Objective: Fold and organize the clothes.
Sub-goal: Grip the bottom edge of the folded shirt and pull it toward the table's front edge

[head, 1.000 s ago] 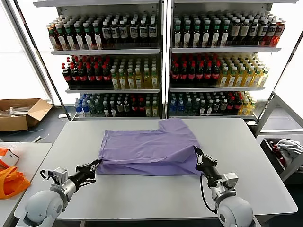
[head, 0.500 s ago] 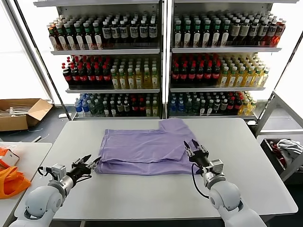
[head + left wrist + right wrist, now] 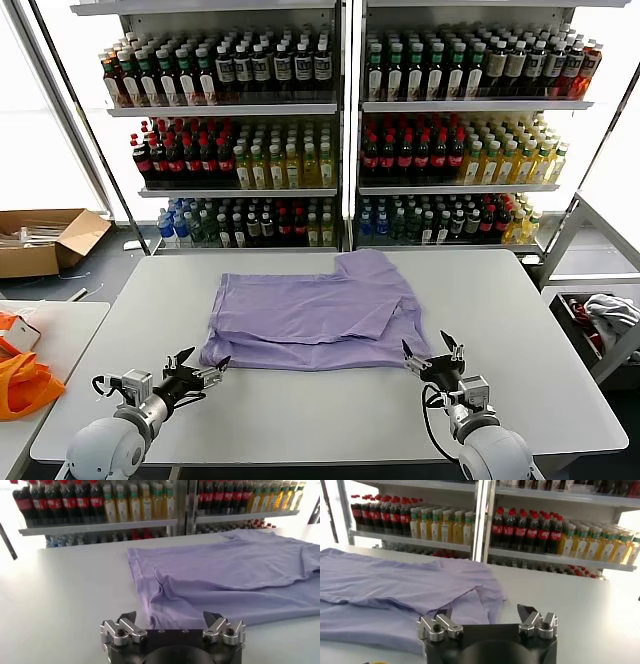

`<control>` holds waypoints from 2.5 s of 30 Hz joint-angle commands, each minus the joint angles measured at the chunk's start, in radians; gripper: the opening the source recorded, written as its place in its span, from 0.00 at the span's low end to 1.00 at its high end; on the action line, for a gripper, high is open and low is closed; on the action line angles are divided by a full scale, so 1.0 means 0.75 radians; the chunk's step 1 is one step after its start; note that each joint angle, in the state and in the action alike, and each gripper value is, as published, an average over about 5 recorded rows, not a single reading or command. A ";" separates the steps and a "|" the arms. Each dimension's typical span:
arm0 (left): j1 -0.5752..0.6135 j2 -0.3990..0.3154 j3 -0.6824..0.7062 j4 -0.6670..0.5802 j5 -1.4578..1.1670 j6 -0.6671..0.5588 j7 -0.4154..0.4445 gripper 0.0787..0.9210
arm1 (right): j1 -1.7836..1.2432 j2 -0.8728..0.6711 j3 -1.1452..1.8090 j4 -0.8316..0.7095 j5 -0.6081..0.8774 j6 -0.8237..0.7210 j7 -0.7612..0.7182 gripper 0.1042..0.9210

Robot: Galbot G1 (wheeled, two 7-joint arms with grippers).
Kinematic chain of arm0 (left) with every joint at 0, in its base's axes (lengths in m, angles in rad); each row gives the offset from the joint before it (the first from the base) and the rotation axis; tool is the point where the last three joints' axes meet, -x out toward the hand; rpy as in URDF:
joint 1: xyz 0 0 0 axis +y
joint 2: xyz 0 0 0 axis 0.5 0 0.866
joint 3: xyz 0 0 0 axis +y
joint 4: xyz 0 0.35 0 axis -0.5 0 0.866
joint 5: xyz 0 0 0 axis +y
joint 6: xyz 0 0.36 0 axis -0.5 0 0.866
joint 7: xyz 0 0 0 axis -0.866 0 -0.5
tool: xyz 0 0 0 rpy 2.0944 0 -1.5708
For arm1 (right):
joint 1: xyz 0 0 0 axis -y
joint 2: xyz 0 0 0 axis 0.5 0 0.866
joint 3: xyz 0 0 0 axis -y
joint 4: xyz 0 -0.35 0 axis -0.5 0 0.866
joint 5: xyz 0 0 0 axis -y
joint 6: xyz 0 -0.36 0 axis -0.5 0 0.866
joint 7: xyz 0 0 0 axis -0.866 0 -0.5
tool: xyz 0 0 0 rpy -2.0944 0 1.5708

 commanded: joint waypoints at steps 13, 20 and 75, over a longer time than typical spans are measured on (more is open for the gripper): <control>-0.033 -0.008 0.017 0.051 -0.047 0.000 0.007 0.74 | -0.049 0.025 -0.007 0.017 0.067 -0.065 0.035 0.41; -0.042 -0.028 0.037 0.083 -0.053 -0.002 0.013 0.52 | -0.076 0.027 -0.008 0.037 0.065 -0.037 0.015 0.18; 0.697 -0.051 -0.283 -0.565 0.134 -0.035 -0.021 0.42 | -0.715 0.021 0.488 0.463 -0.095 0.124 -0.274 0.35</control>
